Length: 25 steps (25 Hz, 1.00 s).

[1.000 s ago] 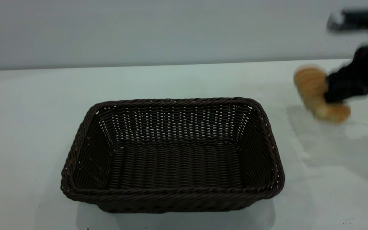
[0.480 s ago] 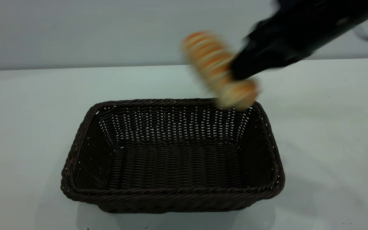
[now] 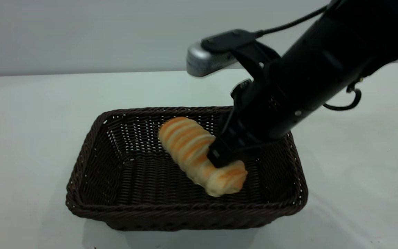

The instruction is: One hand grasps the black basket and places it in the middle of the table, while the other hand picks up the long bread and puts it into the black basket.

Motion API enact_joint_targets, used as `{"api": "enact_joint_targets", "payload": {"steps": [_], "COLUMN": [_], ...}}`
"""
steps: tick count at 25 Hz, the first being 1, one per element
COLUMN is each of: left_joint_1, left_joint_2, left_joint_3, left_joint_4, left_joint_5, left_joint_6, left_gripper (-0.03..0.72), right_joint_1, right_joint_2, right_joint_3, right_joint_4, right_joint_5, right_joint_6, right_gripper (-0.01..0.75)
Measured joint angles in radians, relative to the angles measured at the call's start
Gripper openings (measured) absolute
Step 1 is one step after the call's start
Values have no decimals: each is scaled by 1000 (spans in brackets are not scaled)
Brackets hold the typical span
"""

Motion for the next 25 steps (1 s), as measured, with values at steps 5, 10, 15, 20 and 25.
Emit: {"api": "enact_joint_targets", "payload": {"steps": [5,10,15,20,25], "left_joint_1": [0,0,0,0,0], "left_joint_2": [0,0,0,0,0], "left_joint_3": [0,0,0,0,0], "left_joint_4": [0,3,39,182,395], "left_joint_5": [0,1,17,124,296], "left_joint_6": [1,11,48,-18,-215], "left_gripper": [586,586,586,586,586], "right_joint_1": [0,0,0,0,0], "right_joint_2": [2,-62,-294,-561,-789], "right_joint_3": [-17,-41,-41,-41,-38], "right_joint_4": [2,-14,-306,-773,-1017], "right_joint_5": [-18,-16,58,308,586], "right_joint_6": [-33,-16,214,703,961], "right_gripper": [296,497,436,380,376]}}
